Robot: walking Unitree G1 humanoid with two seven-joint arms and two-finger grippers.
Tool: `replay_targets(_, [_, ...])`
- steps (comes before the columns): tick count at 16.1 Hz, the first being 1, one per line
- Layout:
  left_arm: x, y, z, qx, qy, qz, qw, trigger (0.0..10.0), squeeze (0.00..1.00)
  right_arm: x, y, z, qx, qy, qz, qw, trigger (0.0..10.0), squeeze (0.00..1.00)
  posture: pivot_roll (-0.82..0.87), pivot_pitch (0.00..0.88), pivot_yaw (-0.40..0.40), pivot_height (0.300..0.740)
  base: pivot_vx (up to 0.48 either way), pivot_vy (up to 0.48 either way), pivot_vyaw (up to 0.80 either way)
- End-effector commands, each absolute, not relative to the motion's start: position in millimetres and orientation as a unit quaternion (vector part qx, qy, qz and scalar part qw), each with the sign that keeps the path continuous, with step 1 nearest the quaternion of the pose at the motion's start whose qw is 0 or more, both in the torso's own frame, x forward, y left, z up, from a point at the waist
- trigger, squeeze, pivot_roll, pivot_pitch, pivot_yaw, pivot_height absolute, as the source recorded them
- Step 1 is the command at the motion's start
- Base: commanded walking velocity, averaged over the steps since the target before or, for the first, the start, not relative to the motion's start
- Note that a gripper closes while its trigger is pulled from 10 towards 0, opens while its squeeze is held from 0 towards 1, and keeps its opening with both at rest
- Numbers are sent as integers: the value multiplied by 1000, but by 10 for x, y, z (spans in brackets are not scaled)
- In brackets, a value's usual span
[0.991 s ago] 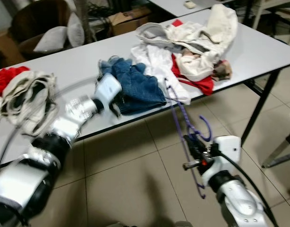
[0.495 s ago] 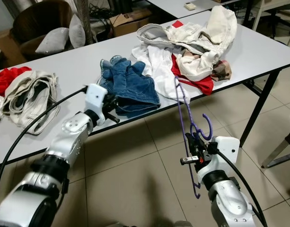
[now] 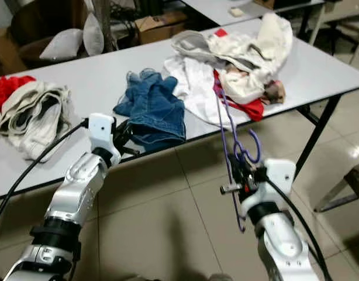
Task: Hang hanger
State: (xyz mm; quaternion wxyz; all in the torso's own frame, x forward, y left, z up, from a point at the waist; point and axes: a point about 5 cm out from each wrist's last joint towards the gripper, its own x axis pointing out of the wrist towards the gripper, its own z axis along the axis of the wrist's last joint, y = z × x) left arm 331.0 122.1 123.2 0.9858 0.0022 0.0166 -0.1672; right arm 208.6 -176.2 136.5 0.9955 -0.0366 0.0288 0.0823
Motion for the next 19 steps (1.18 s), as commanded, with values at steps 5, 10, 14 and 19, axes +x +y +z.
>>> replay_targets(5, [3260,1206,1308,-1,8,-172,985,10000,0,2141,-1814,1355,-42,29,68,996,10000,0,-187,0,125,740,445,0,241])
replay_targets(10, [3222,1133,1299,-7,11,-190,982,10000,0,2134,-1815,1340,-52,31,78,995,10000,0,-189,0,127,740,446,0,0])
replay_targets(14, [3171,1114,1256,-11,18,-188,982,10000,0,2138,-1821,1339,-57,36,98,993,10000,0,-185,0,93,740,438,0,0])
replay_targets(19, [2955,1111,1281,12,1,-181,983,10000,0,2296,-1786,1387,-61,36,149,986,10000,0,-119,0,-46,740,417,0,0])
